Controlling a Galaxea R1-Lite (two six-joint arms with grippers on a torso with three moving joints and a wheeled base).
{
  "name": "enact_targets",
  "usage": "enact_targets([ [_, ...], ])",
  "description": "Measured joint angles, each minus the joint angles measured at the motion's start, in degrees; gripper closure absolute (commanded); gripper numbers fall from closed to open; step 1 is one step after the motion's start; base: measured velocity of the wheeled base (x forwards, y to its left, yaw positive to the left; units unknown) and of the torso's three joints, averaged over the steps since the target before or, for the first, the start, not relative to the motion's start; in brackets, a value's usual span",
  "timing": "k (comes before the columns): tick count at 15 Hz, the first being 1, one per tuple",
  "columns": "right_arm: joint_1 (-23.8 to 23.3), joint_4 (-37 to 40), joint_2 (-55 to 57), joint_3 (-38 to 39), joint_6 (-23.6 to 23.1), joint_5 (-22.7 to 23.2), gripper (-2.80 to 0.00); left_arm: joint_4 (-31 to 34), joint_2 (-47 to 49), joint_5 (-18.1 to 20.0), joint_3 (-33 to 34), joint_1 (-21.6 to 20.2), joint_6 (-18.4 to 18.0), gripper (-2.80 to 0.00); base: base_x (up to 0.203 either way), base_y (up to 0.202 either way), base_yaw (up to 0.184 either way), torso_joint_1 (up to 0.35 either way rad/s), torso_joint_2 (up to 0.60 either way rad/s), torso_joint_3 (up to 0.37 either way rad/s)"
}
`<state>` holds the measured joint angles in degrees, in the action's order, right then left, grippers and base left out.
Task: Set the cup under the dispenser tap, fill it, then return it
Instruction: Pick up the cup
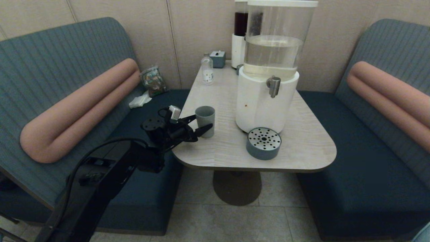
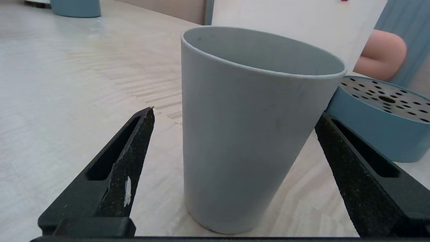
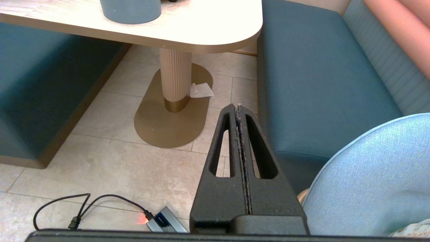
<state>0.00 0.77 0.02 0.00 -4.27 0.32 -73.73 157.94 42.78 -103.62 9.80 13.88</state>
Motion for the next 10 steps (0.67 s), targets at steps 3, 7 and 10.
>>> enact_targets([
  [3,0.00,0.00,0.00,0.00,0.00,0.03,0.00,0.82,0.68,-0.14,-1.60,0.17,0.00,-2.80,0.000,0.000,0.000,0.000,0.00,0.000],
  [7,0.00,0.00,0.00,0.00,-0.09,0.14,0.00,1.35,0.99,-0.19,-2.25,0.54,-0.02,-2.80,0.000,0.000,0.000,0.000,0.00,0.000],
  [10,0.00,0.00,0.00,0.00,-0.11,0.30,0.00,1.57,0.99,-0.25,-2.35,0.63,-0.02,-2.80,0.000,0.000,0.000,0.000,0.00,0.000],
])
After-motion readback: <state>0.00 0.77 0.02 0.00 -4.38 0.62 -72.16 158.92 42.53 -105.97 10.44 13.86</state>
